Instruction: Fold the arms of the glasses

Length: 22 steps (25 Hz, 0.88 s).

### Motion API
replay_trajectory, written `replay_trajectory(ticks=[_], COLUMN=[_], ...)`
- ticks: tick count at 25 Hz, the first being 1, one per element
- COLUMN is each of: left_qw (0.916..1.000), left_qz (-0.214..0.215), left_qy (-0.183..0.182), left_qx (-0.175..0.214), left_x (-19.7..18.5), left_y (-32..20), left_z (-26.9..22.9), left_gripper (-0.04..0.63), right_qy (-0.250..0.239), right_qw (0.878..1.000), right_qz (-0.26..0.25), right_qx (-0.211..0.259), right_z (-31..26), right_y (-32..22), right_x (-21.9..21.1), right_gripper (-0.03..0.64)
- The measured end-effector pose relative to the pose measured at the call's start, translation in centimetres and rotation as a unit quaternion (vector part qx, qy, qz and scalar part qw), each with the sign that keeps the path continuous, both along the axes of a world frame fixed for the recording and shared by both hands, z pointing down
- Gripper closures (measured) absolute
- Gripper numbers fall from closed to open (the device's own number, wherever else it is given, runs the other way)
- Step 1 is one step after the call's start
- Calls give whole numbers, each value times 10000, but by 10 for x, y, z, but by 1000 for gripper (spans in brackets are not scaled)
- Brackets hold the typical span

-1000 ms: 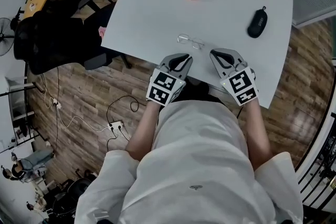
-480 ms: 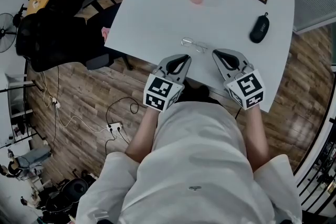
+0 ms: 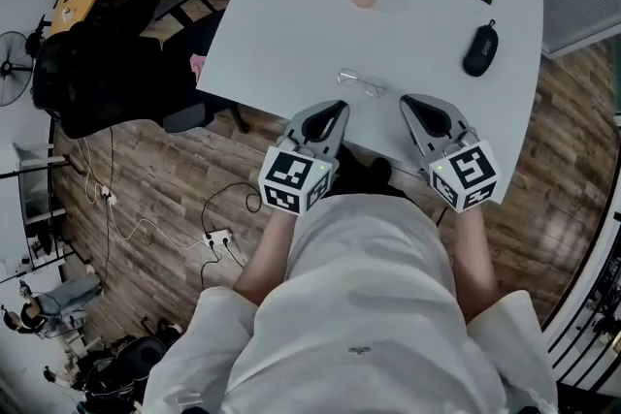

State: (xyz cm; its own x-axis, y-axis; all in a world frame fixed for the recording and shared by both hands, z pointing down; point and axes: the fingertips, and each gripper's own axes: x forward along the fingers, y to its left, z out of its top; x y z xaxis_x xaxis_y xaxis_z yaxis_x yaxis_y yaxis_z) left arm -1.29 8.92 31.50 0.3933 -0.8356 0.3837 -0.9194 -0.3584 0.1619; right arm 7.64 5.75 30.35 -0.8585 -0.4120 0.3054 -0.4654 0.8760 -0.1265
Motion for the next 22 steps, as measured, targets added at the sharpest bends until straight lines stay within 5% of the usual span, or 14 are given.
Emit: replay_trajectory(ticks=[22], left_qw=[10000], left_qz=[0], left_qy=[45], left_qx=[-76], left_x=[4], left_y=[8], left_z=[0], left_gripper=[569], right_qy=[-58], right_qw=[9999], right_qz=[-123], right_qx=[90], right_z=[-9], right_y=[13], right_x=[1], right_gripper=[614])
